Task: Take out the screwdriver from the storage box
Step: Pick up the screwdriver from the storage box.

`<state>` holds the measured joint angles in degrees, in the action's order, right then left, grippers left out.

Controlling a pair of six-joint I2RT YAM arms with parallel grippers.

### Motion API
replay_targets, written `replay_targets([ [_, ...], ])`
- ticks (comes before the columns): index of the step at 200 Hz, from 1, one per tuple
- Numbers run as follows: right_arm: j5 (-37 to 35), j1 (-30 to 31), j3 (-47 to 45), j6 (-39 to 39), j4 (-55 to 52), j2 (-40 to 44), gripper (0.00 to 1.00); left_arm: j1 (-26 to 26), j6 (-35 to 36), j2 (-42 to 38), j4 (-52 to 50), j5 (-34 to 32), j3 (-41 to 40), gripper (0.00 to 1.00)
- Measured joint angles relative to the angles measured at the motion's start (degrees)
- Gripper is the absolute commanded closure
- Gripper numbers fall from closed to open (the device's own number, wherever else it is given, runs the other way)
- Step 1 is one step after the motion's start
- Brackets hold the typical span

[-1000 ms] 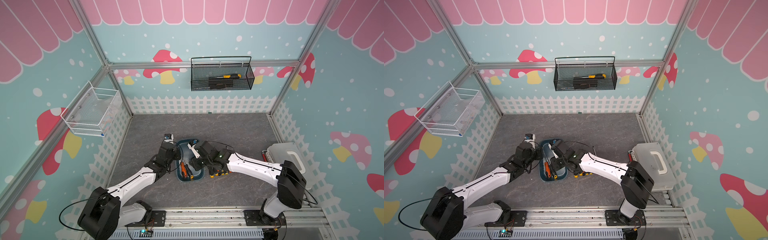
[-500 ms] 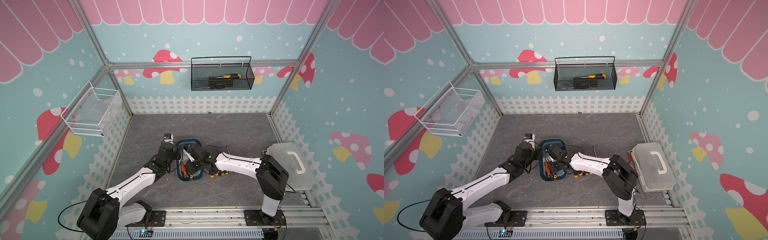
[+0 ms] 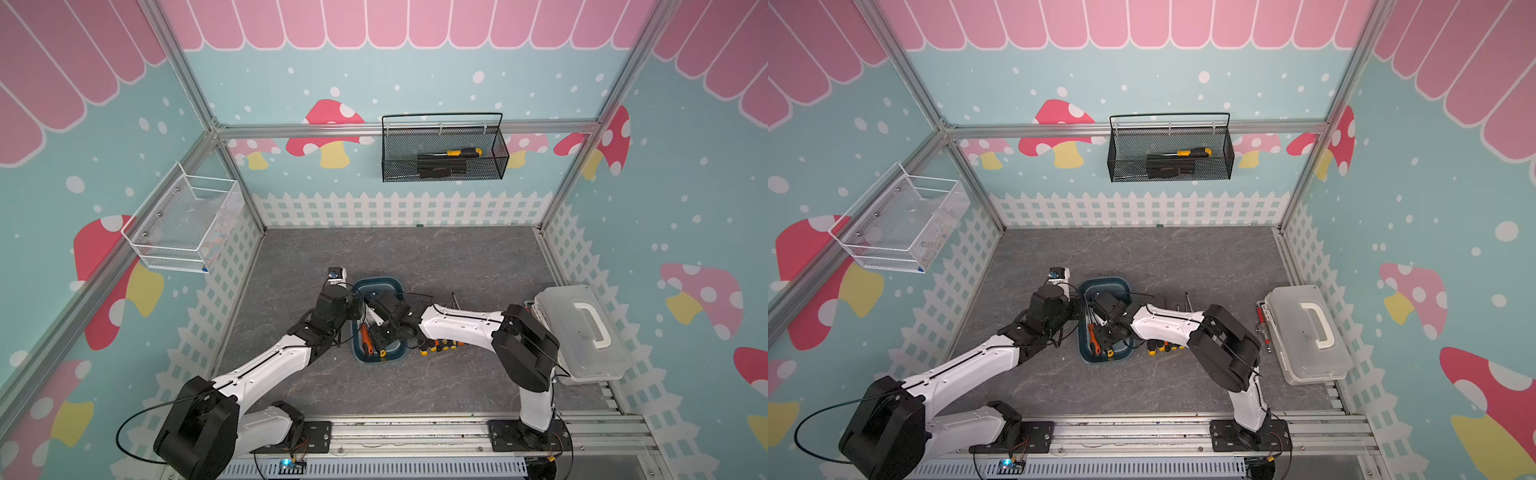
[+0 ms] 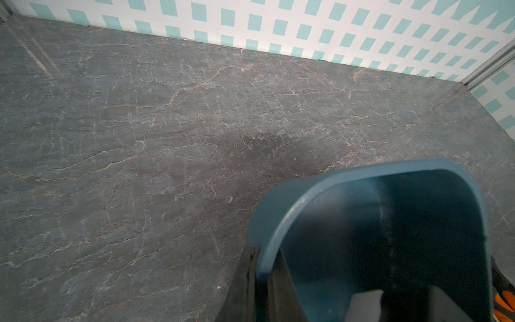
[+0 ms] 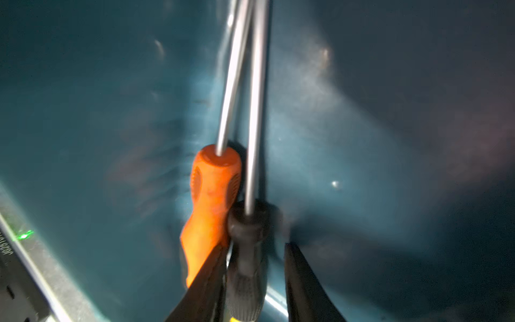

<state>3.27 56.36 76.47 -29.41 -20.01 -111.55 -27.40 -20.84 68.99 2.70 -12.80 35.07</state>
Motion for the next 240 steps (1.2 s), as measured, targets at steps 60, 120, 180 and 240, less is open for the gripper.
replay_targets([
  [60, 0.63, -0.92, 1.4, -0.92, 0.17, -1.44, 0.63, 0.39, 0.0, -0.2, -0.26, -0.66, 0.0, 1.0],
  [120, 0.92, -2.8, 1.05, -2.4, 0.63, -1.4, 0.63, 0.48, -0.02, -0.22, 0.02, -1.33, 0.0, 1.0],
  [180, 0.92, -4.02, 0.76, -2.62, 0.79, -1.31, 0.63, 0.81, -0.42, -0.22, 0.17, -1.97, 0.0, 1.0],
  [240, 0.61, -4.24, 2.73, -2.58, 0.46, -2.97, 0.69, 1.14, -0.44, -0.2, 0.15, -2.82, 0.0, 1.0],
])
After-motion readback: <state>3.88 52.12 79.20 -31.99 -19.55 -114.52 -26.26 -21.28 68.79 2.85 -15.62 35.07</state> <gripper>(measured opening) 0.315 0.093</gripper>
